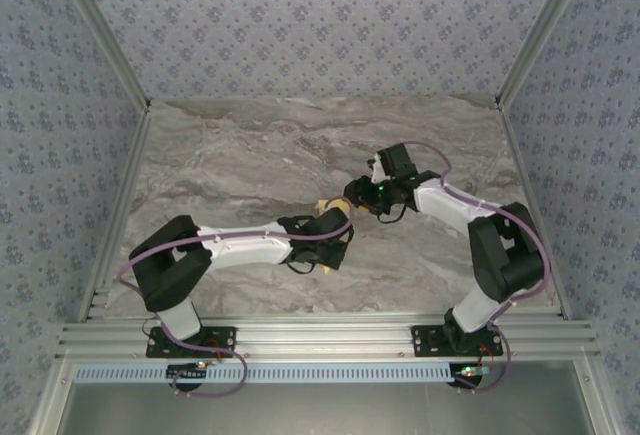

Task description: Fold a paper plane with a square sheet of paper (fold left side to right side)

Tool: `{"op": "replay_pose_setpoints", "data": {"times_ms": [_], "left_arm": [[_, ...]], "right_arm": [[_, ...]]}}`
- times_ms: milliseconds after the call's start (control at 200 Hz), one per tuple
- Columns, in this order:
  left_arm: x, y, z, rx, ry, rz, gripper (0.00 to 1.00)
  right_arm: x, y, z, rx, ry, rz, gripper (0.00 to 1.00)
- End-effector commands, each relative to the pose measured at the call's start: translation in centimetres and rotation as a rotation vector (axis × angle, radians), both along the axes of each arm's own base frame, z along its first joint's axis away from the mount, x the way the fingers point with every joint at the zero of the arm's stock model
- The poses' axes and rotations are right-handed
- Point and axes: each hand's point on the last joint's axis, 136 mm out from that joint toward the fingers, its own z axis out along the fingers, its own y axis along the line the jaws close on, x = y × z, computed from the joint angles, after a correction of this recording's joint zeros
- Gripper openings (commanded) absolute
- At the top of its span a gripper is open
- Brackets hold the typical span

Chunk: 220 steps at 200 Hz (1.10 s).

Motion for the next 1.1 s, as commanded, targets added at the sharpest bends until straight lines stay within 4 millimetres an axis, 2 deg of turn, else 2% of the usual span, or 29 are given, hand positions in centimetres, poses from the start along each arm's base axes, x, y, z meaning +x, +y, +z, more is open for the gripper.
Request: {"op": "replay_pose_setpoints", "data": {"times_ms": [0, 110, 195, 435, 660, 839, 1094], "left_arm": [[0.2, -1.2, 2.0, -0.164, 0.043, 0.009, 0.06], [0.6, -1.3, 2.3, -0.262, 0.09, 0.031, 0.06], [0.8, -1.3, 2.6, -0.344, 0.128, 0.042, 0.06], [1.2, -0.4, 3.0, -0.518, 0.182, 0.063, 0.06], [1.1, 1.3, 2.0, -0.633, 0.249, 0.08, 0.05], [1.0, 1.1, 1.5, -0.657, 0.291, 0.051, 0.05], [1.3, 1.0, 0.6, -0.678, 0.319, 0.051, 0.05]], "right_arm": [[-0.3, -2.3, 1.3, -0.013, -0.055, -0.02, 0.56], [-0.8, -3.9, 1.1, -0.019, -0.078, -0.025, 0.66], [-1.2, -3.9, 0.9, -0.005, -0.09, -0.01, 0.69], [-1.9, -1.7, 0.5, 0.075, -0.126, 0.083, 0.7], [-2.7, 0.2, -0.5, 0.101, -0.145, 0.159, 0.67], [-3.9, 1.8, -2.0, 0.08, -0.122, 0.217, 0.67], [-4.6, 2.9, -3.7, 0.06, -0.1, 0.248, 0.66]]}}
